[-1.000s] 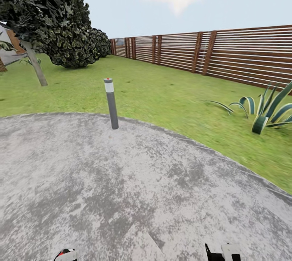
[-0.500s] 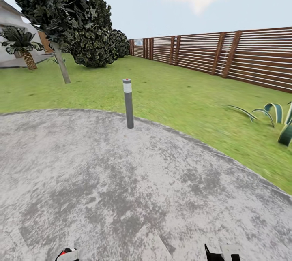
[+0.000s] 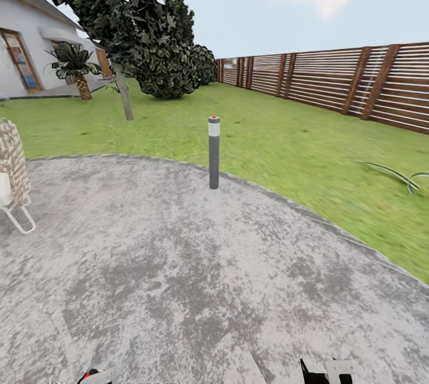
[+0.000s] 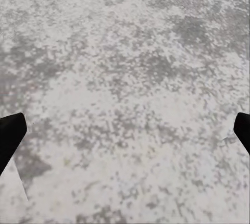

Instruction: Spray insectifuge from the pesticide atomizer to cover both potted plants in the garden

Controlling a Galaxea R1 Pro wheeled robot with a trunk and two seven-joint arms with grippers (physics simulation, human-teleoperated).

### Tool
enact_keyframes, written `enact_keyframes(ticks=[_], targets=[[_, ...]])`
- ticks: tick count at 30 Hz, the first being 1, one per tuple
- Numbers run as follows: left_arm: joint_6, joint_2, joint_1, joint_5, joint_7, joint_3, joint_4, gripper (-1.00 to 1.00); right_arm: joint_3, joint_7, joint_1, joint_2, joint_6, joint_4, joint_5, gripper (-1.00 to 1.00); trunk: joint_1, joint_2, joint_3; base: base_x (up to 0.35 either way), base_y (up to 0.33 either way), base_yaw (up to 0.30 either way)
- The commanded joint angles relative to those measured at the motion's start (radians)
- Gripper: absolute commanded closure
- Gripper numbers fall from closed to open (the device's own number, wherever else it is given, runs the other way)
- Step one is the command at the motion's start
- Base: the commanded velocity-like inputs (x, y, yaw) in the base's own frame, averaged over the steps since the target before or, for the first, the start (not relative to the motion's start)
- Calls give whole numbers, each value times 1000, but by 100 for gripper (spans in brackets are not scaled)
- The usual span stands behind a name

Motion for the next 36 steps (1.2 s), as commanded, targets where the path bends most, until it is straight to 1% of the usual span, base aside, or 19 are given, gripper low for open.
enact_keyframes(ticks=[1, 36], targets=[[-4, 0, -1, -5, 8, -1, 1, 100, 0, -1, 0, 0, -3, 1, 1, -100, 0, 0, 0, 0, 0, 279], [-6, 0, -1, -5, 0, -5, 1, 100, 0, -1, 0, 0, -3, 2, 1, -100, 0, 0, 17, 0, 0, 279]])
